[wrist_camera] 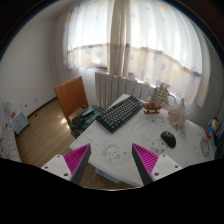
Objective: Arrange mouse
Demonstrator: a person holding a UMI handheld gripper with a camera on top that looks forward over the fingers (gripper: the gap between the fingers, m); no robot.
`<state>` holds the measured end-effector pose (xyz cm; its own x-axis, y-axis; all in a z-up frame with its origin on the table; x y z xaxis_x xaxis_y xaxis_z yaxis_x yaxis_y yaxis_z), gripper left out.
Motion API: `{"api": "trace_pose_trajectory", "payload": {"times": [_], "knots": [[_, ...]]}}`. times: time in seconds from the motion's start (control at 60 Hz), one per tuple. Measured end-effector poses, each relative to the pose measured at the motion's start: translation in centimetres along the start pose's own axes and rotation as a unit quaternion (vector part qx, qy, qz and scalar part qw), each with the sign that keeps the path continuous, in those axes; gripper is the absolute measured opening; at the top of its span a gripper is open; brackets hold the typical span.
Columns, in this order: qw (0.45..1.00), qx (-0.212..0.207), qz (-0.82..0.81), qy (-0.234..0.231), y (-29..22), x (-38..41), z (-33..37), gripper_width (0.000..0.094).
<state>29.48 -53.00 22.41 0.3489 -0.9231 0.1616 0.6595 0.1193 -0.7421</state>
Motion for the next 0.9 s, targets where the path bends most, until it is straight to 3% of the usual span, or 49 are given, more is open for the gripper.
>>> {"api": "trace_pose_trajectory", "payload": {"times": [0.083, 0.217, 0.433, 0.717, 0.9], "knots": [[0.999, -0.004, -0.016, 0.030, -0.1, -3.0, -0.1, 0.0854], [0.994, -0.044, -0.036, 0.096, -0.5, -10.1, -1.0, 0.0856], [0.977, -0.062, -0.102, 0.177, 0.7, -19.8, -1.1, 0.0853], [0.971, -0.096, -0.128, 0.179, 2.4, -26.4, -4.0, 0.0854], [0.970, -0.096, -0.139, 0.177, 3.6, -29.3, -9.0, 0.0853]]}}
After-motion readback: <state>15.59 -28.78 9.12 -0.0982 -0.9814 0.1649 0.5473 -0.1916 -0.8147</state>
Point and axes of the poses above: the point between the fingertips, and its own axes, seen from behind it with the camera up: x to the left, y down, z backward, against the way the camera looks, the point moved 6 cm from there along z, backward, against the way the camera looks, and after that the axes turned 15 degrees about -z, right-handed, at the moved point
